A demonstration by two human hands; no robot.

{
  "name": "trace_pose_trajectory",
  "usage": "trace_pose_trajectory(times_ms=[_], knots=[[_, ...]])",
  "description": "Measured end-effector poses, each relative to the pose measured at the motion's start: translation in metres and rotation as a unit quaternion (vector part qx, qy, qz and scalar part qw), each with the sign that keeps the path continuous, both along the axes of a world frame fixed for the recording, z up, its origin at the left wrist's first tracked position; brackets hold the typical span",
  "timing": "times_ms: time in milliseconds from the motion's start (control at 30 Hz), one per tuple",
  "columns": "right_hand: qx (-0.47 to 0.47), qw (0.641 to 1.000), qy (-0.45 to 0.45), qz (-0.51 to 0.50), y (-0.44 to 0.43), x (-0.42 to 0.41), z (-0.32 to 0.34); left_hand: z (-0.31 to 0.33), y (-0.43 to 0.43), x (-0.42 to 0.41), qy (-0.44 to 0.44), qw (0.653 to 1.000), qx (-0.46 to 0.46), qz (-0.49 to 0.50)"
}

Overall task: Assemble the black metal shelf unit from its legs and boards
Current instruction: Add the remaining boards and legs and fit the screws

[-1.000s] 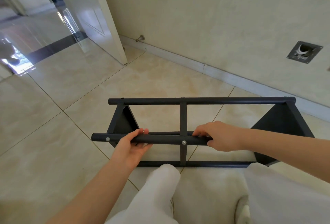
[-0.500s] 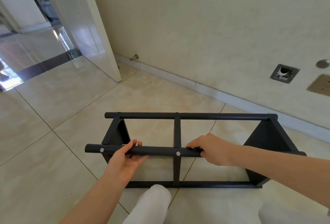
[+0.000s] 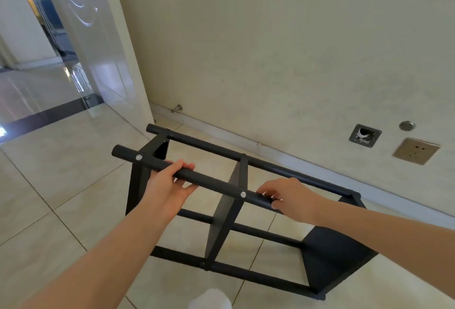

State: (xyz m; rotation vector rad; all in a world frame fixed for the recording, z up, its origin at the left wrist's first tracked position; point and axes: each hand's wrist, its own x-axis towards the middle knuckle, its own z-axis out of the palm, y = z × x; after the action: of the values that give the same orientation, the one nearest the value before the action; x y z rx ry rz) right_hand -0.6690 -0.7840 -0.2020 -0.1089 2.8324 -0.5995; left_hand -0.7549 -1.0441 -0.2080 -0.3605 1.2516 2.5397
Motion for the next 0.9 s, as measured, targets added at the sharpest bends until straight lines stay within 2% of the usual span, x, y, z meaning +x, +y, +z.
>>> trace_pose_trajectory(times_ms=[300, 500, 900], knots=[[-0.092, 0.989, 0.033, -0.113, 0.018, 0.026, 0.016, 0.079, 0.058, -0.002, 0.125, 0.99, -0.033, -0.054], [-0.161, 0.972, 0.055, -0.16, 0.042, 0.065, 0.011, 0.109, 0.113, 0.018, 0.146, 0.985, -0.041, -0.087], [-0.19, 0.951, 0.015, -0.242, 0.07, 0.139, -0.007, 0.132, 0.205, 0.086, 0.214, 0.952, -0.119, -0.181]])
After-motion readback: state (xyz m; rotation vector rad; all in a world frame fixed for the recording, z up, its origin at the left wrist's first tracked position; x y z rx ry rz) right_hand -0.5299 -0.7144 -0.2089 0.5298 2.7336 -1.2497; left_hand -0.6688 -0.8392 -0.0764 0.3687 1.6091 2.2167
